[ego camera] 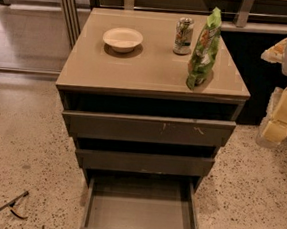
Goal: Place green rice chip bag into bottom drawer
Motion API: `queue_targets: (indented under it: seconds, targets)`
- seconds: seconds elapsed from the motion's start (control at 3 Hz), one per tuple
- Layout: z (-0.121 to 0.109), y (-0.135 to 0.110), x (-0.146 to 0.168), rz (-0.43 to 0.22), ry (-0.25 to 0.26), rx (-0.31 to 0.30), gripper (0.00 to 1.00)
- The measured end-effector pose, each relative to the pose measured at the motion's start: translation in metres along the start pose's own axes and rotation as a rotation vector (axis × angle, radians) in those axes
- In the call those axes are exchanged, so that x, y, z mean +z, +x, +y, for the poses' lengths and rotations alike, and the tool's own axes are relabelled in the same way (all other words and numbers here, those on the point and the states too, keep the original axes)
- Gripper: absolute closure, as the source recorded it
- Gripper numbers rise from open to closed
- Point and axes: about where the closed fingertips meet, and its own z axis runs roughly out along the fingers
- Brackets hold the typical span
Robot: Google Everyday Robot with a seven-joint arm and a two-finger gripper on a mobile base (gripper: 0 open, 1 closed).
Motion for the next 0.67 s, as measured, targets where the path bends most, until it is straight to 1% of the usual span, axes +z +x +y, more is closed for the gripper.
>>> queue_targets:
  seconds: [0.33,0.67]
  targets:
    - [0.0,0.0,0.0,0.0,0.001,0.0,0.0]
    - [-0.027,-0.003,0.008,0.002,0.074,0.051,0.0]
